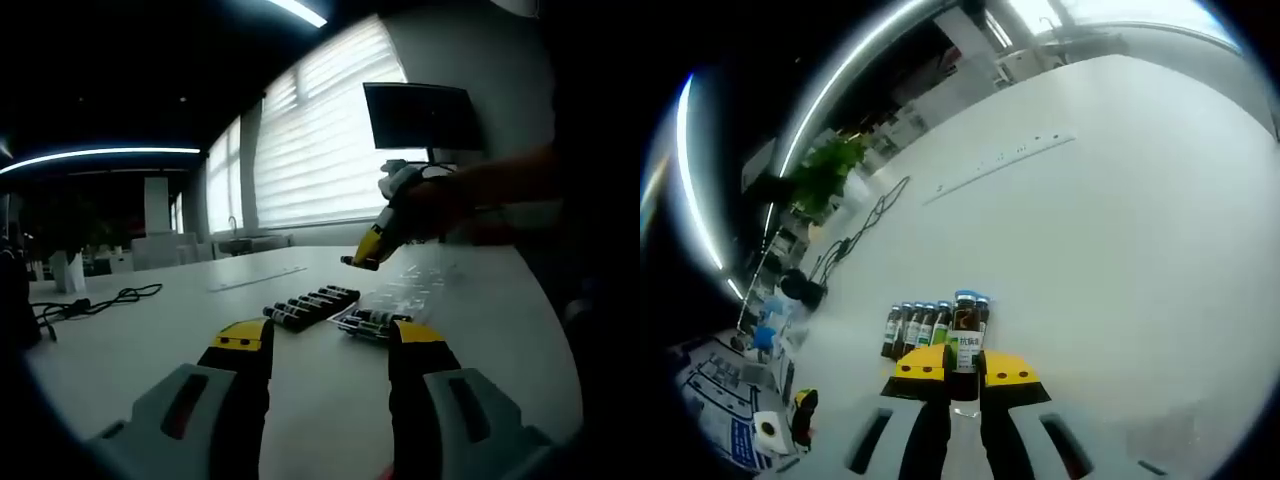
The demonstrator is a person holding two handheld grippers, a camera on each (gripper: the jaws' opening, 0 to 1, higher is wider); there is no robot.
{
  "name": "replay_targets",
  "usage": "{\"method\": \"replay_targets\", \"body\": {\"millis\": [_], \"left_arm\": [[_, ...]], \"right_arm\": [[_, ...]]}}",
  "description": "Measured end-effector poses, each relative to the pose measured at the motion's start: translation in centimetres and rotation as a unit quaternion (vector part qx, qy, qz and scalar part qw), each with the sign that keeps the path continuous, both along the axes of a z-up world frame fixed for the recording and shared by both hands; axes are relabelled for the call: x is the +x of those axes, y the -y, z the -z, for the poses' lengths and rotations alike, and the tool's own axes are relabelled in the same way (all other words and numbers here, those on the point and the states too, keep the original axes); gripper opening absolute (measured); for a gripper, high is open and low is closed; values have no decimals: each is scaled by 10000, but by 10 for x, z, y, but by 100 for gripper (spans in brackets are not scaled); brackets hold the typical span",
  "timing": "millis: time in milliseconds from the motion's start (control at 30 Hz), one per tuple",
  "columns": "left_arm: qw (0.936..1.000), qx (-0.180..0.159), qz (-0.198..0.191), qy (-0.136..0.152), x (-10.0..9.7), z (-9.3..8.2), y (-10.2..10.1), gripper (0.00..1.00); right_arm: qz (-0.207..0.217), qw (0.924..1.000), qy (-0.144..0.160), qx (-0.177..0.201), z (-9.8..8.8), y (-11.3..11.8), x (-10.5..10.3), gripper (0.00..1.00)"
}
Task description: Grip medicine bottles put into box
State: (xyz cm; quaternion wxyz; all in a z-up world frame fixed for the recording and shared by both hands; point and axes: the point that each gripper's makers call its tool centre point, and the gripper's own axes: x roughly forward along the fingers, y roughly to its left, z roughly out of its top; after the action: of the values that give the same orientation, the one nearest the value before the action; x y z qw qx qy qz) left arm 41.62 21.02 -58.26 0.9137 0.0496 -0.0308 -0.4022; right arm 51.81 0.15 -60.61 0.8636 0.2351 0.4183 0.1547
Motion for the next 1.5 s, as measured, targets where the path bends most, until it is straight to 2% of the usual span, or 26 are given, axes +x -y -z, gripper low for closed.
{"method": "replay_targets", "body": {"millis": [233,433,833,900,967,1133,1233,1500], "left_arm": [[10000,37,6,22,0,1,1,39],[10000,22,-8,12,0,0,0,39],[10000,46,-10,23,0,0,1,40],[10000,41,-22,30,0,0,0,40],[10000,37,-17,38,0,0,0,40],[10000,13,-11,39,0,-1,0,40],[10000,13,4,42,-1,-1,0,40],[10000,-25,-3,53,-1,-3,0,40]], "right_arm": [[-57,9992,264,294,-19,-22,-23,7],[-71,9982,347,478,-26,-41,-45,7],[-113,9986,190,471,0,-62,-72,7],[-134,9990,166,395,3,-66,-74,7],[-222,9996,132,117,10,-61,-75,7],[-231,9996,136,-73,12,-68,-80,7],[-269,9989,171,-352,14,-73,-82,7],[-309,9981,155,-508,22,-84,-86,7]]}}
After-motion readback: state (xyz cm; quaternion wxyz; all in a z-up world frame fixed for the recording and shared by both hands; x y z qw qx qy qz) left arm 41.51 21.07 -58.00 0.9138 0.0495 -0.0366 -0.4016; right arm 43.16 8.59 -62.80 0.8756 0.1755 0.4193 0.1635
